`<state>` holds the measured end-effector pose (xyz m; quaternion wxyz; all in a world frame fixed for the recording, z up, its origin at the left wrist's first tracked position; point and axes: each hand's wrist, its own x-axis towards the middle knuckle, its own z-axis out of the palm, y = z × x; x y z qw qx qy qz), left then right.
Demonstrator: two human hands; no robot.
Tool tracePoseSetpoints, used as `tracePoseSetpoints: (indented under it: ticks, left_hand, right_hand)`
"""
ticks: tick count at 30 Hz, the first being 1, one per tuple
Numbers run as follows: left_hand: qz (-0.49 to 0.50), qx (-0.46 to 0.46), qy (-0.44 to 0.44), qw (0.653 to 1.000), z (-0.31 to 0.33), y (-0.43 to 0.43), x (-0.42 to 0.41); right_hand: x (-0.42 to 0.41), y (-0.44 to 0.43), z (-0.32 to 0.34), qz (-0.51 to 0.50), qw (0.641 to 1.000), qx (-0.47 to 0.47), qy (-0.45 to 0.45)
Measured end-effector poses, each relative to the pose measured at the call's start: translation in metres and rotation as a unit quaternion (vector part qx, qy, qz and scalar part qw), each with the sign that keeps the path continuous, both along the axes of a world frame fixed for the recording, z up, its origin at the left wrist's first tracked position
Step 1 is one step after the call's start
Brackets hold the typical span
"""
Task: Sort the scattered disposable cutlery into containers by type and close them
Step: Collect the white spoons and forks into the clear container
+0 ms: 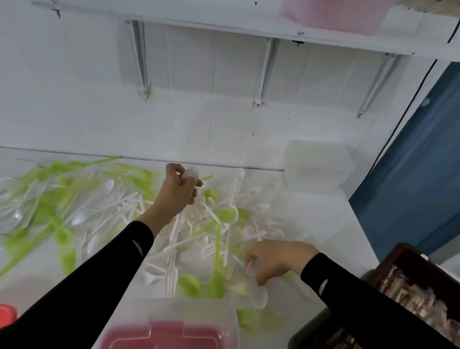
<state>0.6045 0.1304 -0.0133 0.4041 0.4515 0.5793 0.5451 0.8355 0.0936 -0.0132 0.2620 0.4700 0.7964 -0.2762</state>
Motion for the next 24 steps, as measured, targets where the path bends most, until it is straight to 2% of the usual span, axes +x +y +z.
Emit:
tracePoseSetpoints:
  ticks: [2,5,7,10,15,18,24]
  left_hand:
    - [0.004,-0.025,0.100,0.995,-0.009,0.008,-0.001]
    - [-0.066,-0.017,0.242,0.968,-0.024,0.013,0.006]
    - [-0.126,0.006,0.301,0.945,-0.035,0.015,0.012]
    - [-0.171,-0.008,0.368,0.914,-0.052,0.015,0.017]
    - [-0.204,-0.031,0.546,0.812,-0.064,0.006,0.026]
    - [-0.215,-0.017,0.595,0.774,-0.065,0.004,0.029]
    - [-0.207,-0.015,0.617,0.759,-0.069,0.002,0.031]
  right_hand:
    - [-0.001,0.003,-0.008,0.022,1.000,0.006,-0.021]
    - [-0.005,0.004,-0.020,0.033,0.999,0.023,-0.018]
    - [-0.006,0.005,-0.025,0.040,0.999,0.025,-0.017]
    - [-0.006,0.004,-0.025,0.041,0.999,0.035,-0.008]
    - [-0.003,0.006,-0.025,0.028,1.000,0.008,-0.006]
    - [-0.002,0.006,-0.026,0.031,0.999,-0.011,-0.021]
    - [-0.006,0.007,-0.028,0.066,0.996,0.036,-0.049]
